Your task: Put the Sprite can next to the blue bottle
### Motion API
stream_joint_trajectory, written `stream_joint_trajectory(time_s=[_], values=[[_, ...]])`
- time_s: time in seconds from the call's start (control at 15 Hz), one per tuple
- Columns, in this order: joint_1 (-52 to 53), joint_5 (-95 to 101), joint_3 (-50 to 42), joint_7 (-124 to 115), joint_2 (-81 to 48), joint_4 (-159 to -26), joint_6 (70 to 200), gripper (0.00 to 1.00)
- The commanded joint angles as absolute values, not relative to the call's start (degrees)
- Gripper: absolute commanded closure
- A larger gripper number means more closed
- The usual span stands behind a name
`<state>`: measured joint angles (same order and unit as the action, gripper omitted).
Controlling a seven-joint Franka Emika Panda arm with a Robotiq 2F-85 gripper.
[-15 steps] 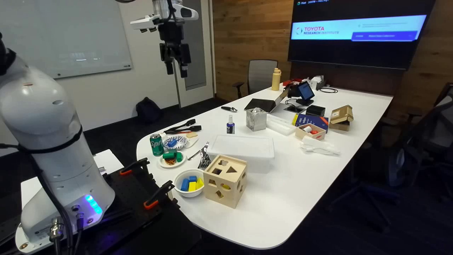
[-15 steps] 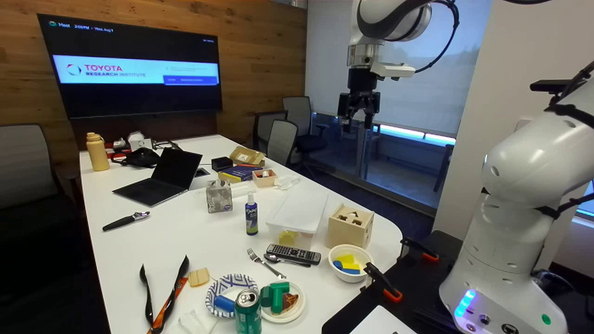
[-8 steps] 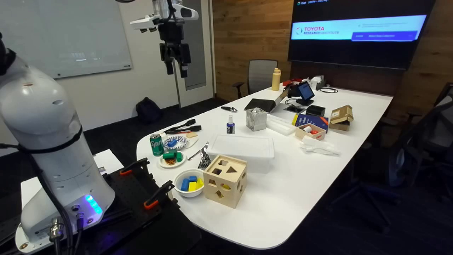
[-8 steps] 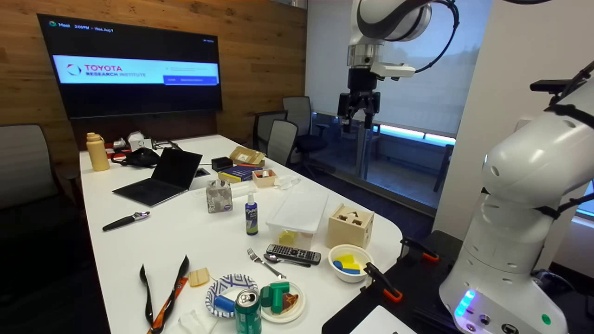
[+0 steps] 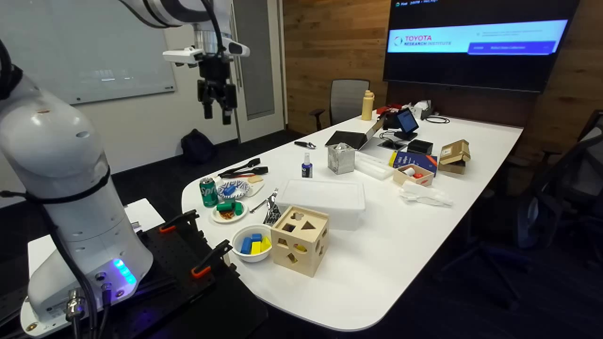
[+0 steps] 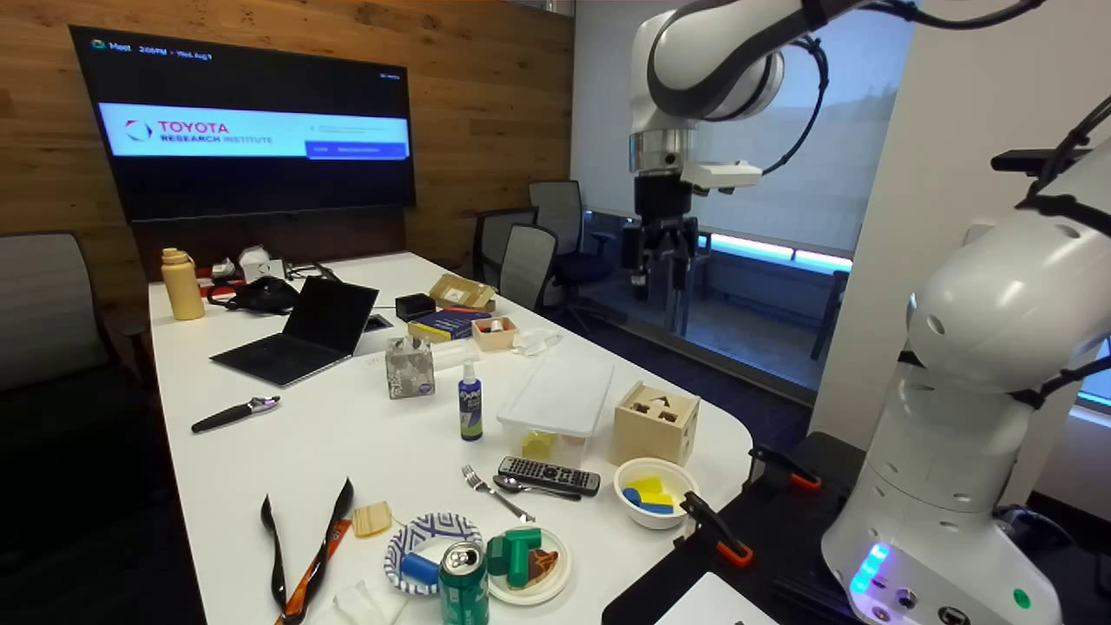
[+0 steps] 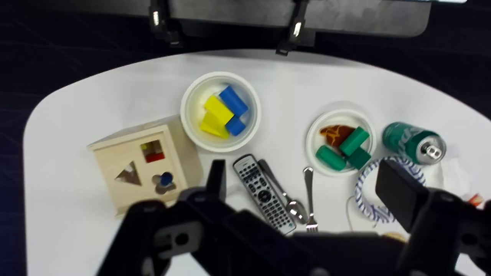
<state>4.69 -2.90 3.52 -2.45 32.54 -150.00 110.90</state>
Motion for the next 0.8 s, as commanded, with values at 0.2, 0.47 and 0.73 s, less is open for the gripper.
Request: stream_joint_trajectory(time_s=[0.2, 0.47, 0.73], values=[[16.15, -17.09, 13.6, -9.21, 33.15, -161.25, 120.15, 0.0], [22.19, -25.22, 21.5, -18.43, 28.73, -160.25, 131.9, 0.0], [26.95, -28.44, 28.53, -24.7, 21.99, -160.14, 146.09, 0.0]])
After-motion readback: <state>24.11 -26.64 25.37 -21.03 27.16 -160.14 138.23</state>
